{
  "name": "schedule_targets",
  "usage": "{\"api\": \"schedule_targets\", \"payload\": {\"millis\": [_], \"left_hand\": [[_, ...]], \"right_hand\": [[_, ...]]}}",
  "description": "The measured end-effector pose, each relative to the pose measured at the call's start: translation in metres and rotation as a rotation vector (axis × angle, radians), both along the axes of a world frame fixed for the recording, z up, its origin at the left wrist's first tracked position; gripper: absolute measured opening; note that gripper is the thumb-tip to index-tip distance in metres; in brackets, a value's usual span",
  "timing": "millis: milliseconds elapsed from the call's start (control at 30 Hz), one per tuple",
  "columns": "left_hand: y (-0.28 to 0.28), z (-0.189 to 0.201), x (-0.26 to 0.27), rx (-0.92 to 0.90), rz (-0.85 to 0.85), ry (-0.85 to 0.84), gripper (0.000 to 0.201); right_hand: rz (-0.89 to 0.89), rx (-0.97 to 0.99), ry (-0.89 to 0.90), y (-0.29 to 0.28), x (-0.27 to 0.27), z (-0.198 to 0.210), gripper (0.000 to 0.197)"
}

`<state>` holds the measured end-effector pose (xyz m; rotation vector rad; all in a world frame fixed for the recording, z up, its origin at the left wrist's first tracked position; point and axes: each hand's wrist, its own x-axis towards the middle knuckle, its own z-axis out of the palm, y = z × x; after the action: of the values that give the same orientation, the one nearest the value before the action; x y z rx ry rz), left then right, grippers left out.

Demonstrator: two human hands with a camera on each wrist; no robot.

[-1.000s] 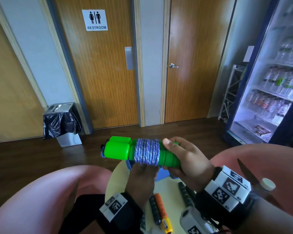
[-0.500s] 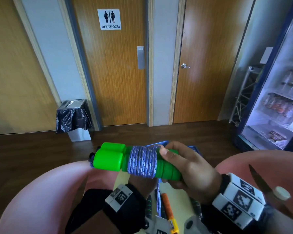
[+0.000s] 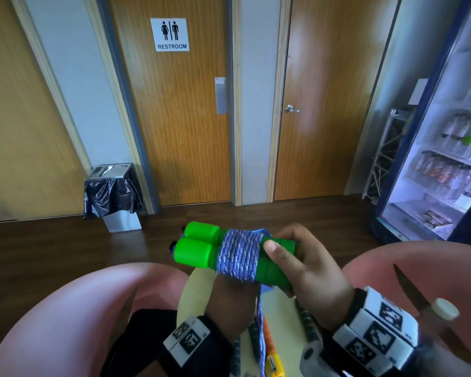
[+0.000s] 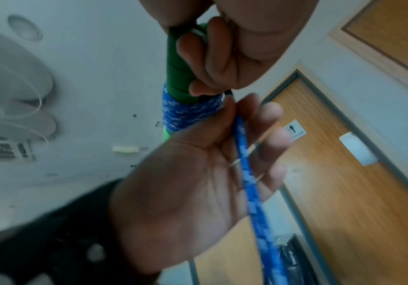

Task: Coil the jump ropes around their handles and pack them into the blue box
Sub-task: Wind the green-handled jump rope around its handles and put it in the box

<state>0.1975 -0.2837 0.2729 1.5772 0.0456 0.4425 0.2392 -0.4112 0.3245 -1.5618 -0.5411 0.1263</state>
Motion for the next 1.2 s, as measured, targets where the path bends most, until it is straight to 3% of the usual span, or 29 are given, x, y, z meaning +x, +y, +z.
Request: {"api": "schedule_targets", "payload": {"millis": [133,233,333,533,800,933,1000,1100,1200], "left_hand": [[-0.003,0.0,-0.003,0.044,-0.088,0.084,0.027],[0.0,-0.012,-0.007,0.043,-0.125,0.195,0.025],[0.005,-0.015,-0.007,0.031,-0.092,0.292,0.024],[0.021,-0.016,-0.001,0.488,-0.129,0.241,0.024],[0.034,0.019,0.01,1.169,-0.285,0.132,0.027],[0.036,0.033,0.024,1.427,-0.318,-0.019,0.035],[0.036,0.034,0.033,1.478,-0.307,-0.068,0.044],[0.032,0.035,0.047,1.389,-0.383,-0.032,0.052],[0.022,0.031,0.061,1.213,-0.423,-0.044,0.027]], "right_hand": [[-0.174,0.031,-0.061,-0.002,0.014,-0.008,0.027],[-0.382,-0.147,-0.151,-0.011,0.04,-0.011,0.023],[-0.447,-0.392,-0.171,-0.02,0.055,-0.02,0.024],[-0.349,-0.642,-0.135,-0.023,0.057,-0.034,0.03],[-0.145,-0.964,-0.333,-0.021,0.05,-0.034,0.027],[0.038,-1.075,-0.344,-0.024,0.057,-0.032,0.029],[0.159,-1.094,-0.301,-0.028,0.062,-0.028,0.036],[0.255,-1.017,-0.188,-0.043,0.07,-0.014,0.033],[0.309,-0.943,-0.076,-0.07,0.079,-0.003,0.025]]}}
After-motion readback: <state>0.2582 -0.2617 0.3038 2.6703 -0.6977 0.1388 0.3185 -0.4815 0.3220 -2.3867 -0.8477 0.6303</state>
